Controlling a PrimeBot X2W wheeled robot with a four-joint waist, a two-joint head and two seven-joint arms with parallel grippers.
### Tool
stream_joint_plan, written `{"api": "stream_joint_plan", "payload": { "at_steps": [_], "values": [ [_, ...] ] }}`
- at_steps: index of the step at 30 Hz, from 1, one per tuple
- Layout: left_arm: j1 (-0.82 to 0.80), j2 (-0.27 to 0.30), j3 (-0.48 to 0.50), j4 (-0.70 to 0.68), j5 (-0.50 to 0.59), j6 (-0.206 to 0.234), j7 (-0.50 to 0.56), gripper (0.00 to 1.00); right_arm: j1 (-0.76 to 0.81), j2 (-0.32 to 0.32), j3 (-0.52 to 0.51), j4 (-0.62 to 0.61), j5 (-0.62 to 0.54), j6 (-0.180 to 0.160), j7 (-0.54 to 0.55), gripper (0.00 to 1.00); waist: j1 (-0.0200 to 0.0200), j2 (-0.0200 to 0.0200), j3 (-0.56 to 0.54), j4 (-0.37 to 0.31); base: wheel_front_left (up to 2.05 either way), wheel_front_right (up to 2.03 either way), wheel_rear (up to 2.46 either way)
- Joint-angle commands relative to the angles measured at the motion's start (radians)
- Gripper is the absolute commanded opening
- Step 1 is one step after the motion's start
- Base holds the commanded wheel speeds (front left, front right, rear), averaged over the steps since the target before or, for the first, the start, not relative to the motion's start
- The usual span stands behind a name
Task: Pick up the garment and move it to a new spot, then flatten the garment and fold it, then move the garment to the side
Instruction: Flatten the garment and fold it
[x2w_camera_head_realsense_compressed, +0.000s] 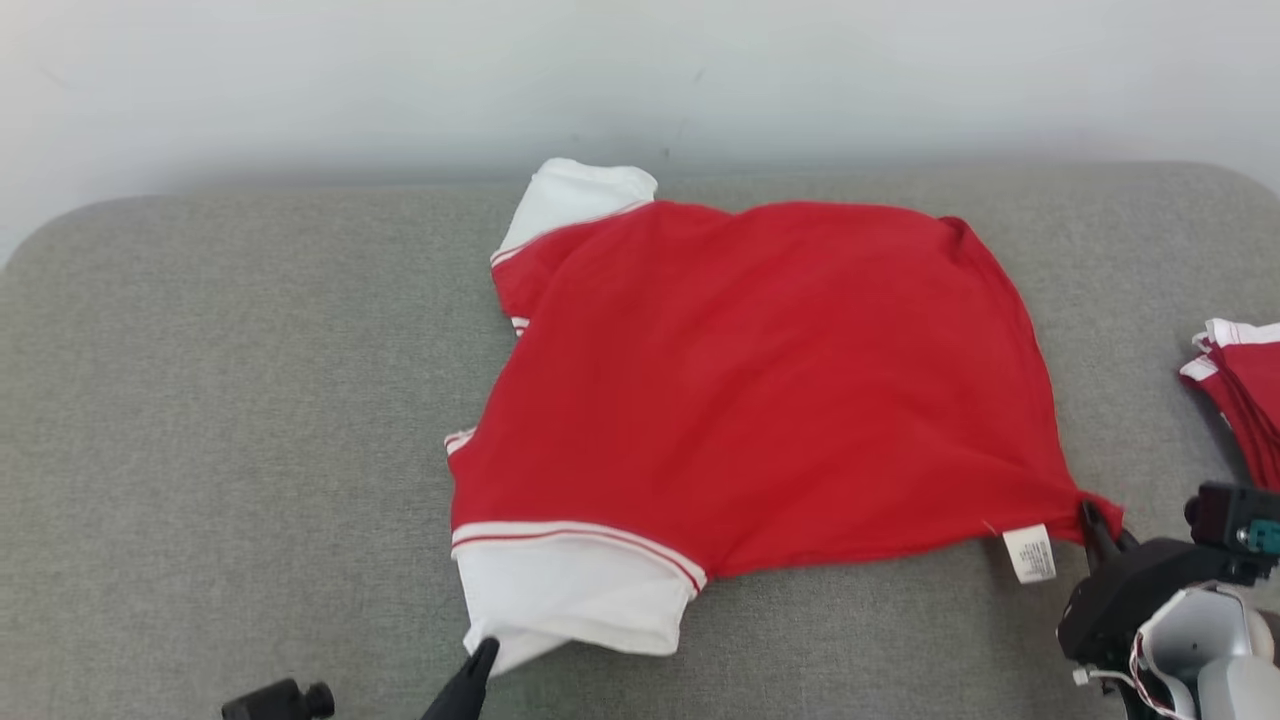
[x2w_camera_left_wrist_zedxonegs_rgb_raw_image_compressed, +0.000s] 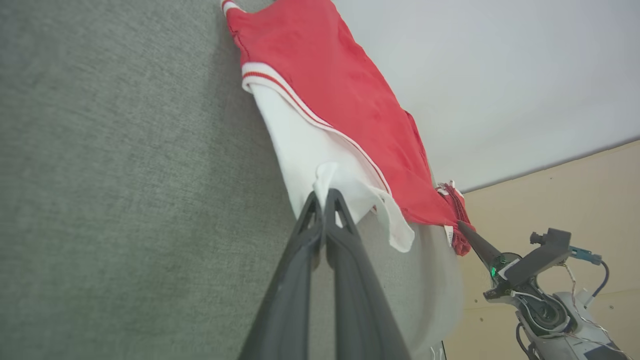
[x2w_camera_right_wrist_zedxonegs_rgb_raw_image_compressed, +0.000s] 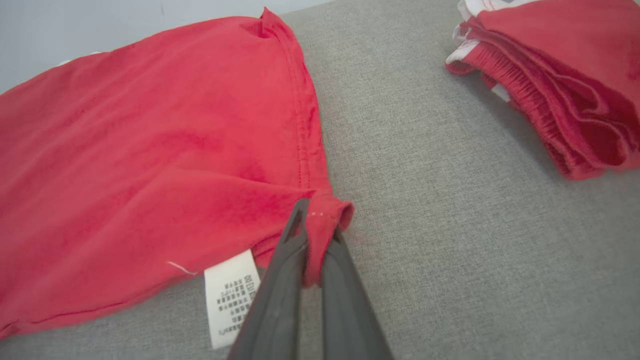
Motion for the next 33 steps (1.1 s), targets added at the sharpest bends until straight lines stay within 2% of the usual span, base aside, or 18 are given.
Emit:
{"api": "stream_joint_plan", "payload": {
  "at_steps": [1,11,15,20,22,26,29,33],
  "values": [
    [0.012,0.003,0.0,0.0,-0.003,0.0,0.0,0.0,0.009,-0.002,-0.004,-0.003,-0.002,-0.003,0.001,0.0,0.0001,0.0002,-0.009,0.008,0.0,0.0,0.0],
    [0.13,0.053,0.015,-0.033,-0.094,0.048,0.064,0.0,0.094,0.032,-0.073,-0.061,0.01,-0.003,0.053,0.0,0.0001,0.0002,-0.03,0.008,0.0,0.0,0.0],
    [0.162,0.063,0.016,-0.048,-0.107,0.062,0.075,0.0,0.133,0.043,-0.081,-0.092,0.042,-0.003,0.093,0.0,0.0001,0.0002,-0.033,0.008,0.0,0.0,0.0],
    [0.176,0.079,0.006,-0.054,-0.093,0.087,0.088,0.0,0.193,0.049,-0.108,-0.144,0.025,-0.003,0.161,0.0,0.0001,0.0002,-0.033,0.007,0.0,0.0,0.0],
    [0.178,0.076,0.01,-0.059,-0.081,0.081,0.069,0.0,0.224,0.054,-0.163,-0.199,0.016,-0.003,0.177,0.0,0.0001,0.0002,-0.032,0.007,0.0,0.0,0.0],
    [0.167,0.07,0.011,-0.054,-0.076,0.066,0.055,0.0,0.259,0.059,-0.207,-0.254,0.028,-0.003,0.214,0.0,0.0001,0.0002,-0.031,0.001,0.0,0.0,0.0],
    [0.163,0.072,0.004,-0.047,-0.084,0.06,0.07,0.0,0.273,0.06,-0.21,-0.267,0.05,-0.003,0.22,0.0,0.0001,0.0002,-0.026,-0.008,0.0,0.0,0.0],
    [0.157,0.081,-0.005,-0.034,-0.099,0.079,0.103,0.0,0.28,0.06,-0.194,-0.255,0.07,-0.003,0.219,0.0,0.0001,0.0002,-0.022,-0.013,0.0,0.0,0.0]
  ]
}}
